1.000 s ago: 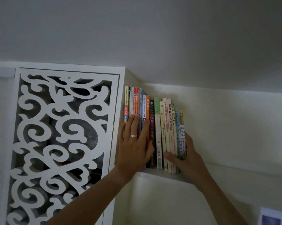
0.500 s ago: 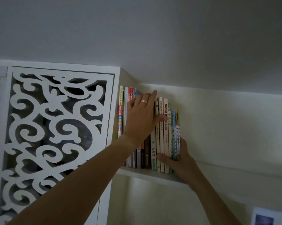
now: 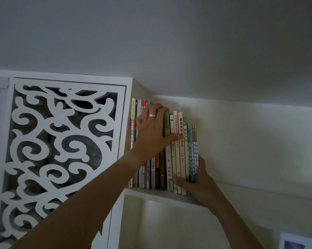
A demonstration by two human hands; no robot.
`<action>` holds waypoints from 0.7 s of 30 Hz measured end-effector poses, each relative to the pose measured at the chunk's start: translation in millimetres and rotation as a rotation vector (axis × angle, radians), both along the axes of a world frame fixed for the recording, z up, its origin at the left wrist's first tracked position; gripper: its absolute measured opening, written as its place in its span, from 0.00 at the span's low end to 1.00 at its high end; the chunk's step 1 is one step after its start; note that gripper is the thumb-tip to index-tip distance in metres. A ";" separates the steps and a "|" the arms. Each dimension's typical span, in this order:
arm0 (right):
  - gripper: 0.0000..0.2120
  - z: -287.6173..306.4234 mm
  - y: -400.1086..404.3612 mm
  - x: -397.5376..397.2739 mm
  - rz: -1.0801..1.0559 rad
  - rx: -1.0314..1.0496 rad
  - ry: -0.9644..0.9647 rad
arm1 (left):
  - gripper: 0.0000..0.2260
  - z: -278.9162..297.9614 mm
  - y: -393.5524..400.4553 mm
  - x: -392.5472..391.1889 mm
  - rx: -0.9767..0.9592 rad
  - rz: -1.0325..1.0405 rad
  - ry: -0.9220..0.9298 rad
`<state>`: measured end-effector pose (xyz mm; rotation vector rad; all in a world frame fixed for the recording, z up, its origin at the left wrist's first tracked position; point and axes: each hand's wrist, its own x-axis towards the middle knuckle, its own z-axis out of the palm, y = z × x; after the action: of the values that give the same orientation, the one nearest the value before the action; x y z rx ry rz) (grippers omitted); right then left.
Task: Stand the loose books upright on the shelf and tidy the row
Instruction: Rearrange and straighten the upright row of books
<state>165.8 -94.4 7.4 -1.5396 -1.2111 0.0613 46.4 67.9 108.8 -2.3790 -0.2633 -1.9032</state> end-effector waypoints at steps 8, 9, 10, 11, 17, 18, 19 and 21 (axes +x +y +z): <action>0.46 -1.9 0.0 -1.1 -0.004 -0.003 0.003 | 0.40 -5.0 -6.7 -0.7 -0.044 0.056 0.043; 0.46 -1.4 -0.3 -2.5 -0.010 0.001 0.001 | 0.38 -2.5 -9.7 -3.4 -0.058 0.023 0.025; 0.45 -0.9 -0.7 -4.1 -0.018 0.005 -0.005 | 0.37 -1.0 -11.4 -5.3 -0.077 -0.021 0.000; 0.45 -0.1 -1.2 -5.7 -0.026 0.010 -0.012 | 0.36 -0.2 -13.4 -6.4 -0.095 -0.082 -0.033; 0.46 -0.9 0.7 -5.1 -0.042 0.019 -0.042 | 0.28 -29.5 -47.9 -9.4 -0.263 -0.288 -0.347; 0.46 -0.4 1.3 -4.7 -0.046 0.019 -0.052 | 0.28 -38.4 -54.8 -8.3 -0.374 -0.326 -0.337; 0.46 -0.3 2.0 -4.0 -0.046 0.022 -0.060 | 0.26 -47.8 -60.0 -5.1 -0.468 -0.338 -0.282; 0.47 -0.3 2.8 -3.3 -0.036 0.035 -0.067 | 0.23 -61.8 -66.3 2.0 -0.519 -0.167 -0.120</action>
<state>162.5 -91.6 7.1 -1.5433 -1.2306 -0.0356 48.5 1.7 47.0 -2.6665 -0.6610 -2.2889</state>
